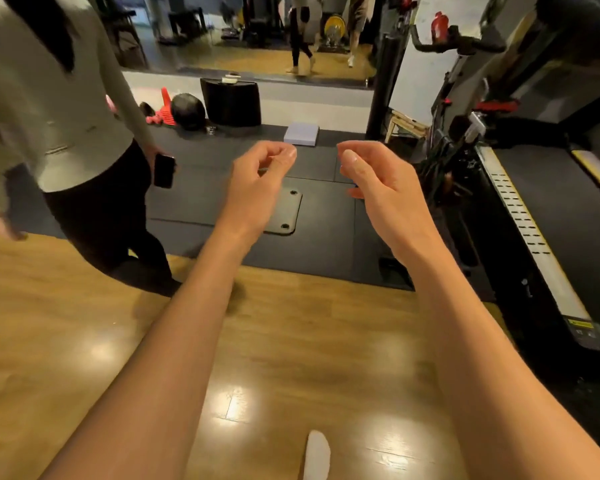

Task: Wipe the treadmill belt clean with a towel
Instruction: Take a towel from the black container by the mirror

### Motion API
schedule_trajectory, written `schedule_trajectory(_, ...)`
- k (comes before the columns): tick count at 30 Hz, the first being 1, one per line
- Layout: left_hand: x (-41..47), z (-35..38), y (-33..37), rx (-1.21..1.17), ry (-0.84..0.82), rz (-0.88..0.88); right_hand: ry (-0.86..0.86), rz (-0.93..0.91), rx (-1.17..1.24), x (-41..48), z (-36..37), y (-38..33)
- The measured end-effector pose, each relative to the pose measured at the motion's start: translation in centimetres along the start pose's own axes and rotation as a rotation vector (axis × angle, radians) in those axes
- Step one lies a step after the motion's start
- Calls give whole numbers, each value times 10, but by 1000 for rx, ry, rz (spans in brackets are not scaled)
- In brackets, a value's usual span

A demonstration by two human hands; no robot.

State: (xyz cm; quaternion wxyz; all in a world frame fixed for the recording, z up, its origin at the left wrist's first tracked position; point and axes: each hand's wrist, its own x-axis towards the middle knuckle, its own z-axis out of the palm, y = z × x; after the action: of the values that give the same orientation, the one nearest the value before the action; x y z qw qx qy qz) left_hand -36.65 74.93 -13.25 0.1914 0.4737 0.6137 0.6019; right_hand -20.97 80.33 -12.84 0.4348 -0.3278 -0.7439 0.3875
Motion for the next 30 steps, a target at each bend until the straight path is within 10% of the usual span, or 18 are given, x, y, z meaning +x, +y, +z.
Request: schedule_trajectory(30, 723, -23, -273, -16, 56, -39, -50, 51, 88, 713, 225, 242)
